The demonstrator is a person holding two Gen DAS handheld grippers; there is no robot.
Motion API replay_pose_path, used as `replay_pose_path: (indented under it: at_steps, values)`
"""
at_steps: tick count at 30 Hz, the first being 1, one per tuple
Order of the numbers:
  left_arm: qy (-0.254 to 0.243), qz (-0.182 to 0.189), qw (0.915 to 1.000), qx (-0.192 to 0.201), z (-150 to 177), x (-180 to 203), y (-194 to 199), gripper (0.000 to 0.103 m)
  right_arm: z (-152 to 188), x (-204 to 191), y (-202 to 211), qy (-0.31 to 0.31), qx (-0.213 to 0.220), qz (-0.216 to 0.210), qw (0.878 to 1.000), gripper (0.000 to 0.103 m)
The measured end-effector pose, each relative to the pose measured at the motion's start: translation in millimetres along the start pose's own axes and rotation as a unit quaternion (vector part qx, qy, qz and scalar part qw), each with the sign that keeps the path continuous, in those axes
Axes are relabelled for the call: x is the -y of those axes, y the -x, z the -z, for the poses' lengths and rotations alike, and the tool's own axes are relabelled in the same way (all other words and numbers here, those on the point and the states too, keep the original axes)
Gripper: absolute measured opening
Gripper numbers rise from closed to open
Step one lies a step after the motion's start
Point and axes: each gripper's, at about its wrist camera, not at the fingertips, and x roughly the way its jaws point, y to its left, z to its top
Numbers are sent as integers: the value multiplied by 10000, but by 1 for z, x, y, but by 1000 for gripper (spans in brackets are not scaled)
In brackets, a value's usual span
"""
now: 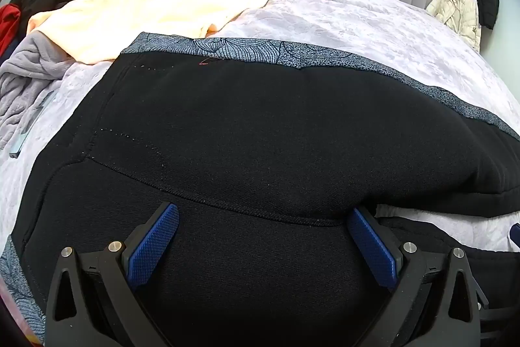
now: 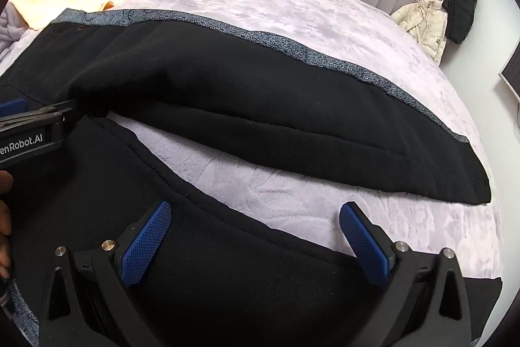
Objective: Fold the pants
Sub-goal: 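Position both grippers over the black pants near the patterned waistband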
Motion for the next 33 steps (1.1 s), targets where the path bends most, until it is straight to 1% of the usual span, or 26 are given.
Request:
replay_pose_path:
  at_steps: [2, 4, 6, 8, 11, 14, 16, 17, 18, 22, 24, 25, 26, 27, 28, 29, 30, 32, 33]
  values:
    - [-3, -1, 10000, 2, 0, 0, 0, 103, -2, 0, -3, -28, 40, 15, 10000, 103]
    - [1, -4, 10000, 6, -1, 0, 0, 103, -5, -10, -8, -45, 126, 74, 9999, 103]
    - [2, -3, 10000, 0, -1, 0, 0, 103, -1, -3, -6, -58, 268, 147, 9995, 103]
    - [1, -4, 10000, -2, -1, 0, 0, 103, -1, -5, -4, -120, 311, 151, 9993, 103]
    - [1, -3, 10000, -31, -1, 0, -1, 103, 1, -13, 0, -188, 213, 105, 9995, 103]
    - [-9, 0, 10000, -77, -4, -3, 4, 103, 1, -21, 5, -212, 202, 104, 9995, 103]
    - [-16, -9, 9999, -99, -7, -5, 2, 103, -5, -23, 7, -248, 241, 65, 9994, 103]
    - [-16, -12, 9999, -99, -6, -2, -1, 103, -5, -17, 3, -270, 241, 18, 9993, 103]
    - [-14, -17, 9999, -105, -7, -2, -2, 103, -4, -20, 5, -269, 222, 22, 9994, 103]
    - [-37, 0, 9999, -160, -7, -2, -4, 103, -11, -10, 2, -369, 322, -15, 9988, 103]
    - [-56, 89, 9997, -241, -11, -5, 0, 103, -13, -10, 11, -342, 357, -32, 9988, 103]
    - [36, 260, 9993, -254, -15, -12, 6, 103, -15, -6, 18, -346, 482, -91, 9982, 103]
    - [159, 360, 9990, -216, -19, -19, 11, 103, -16, -3, 31, -365, 734, -186, 9965, 103]
    - [353, 415, 9985, -76, -23, -29, 18, 103, -20, 1, 41, -413, 940, -274, 9943, 103]
    - [542, 395, 9977, 25, -27, -40, 23, 103, -23, 2, 46, -433, 970, -351, 9937, 103]
    - [624, 325, 9975, 11, -34, -49, 25, 103, -29, 2, 48, -438, 905, -491, 9937, 103]
    - [555, 250, 9981, -49, -40, -54, 23, 103, -38, 2, 48, -476, 831, -722, 9928, 103]
    - [451, 122, 9988, -161, -51, -64, 17, 103, -52, -5, 40, -460, 611, -817, 9937, 103]
    - [518, 27, 9985, -186, -55, -70, 14, 103, -59, -8, 40, -524, 650, -885, 9926, 103]
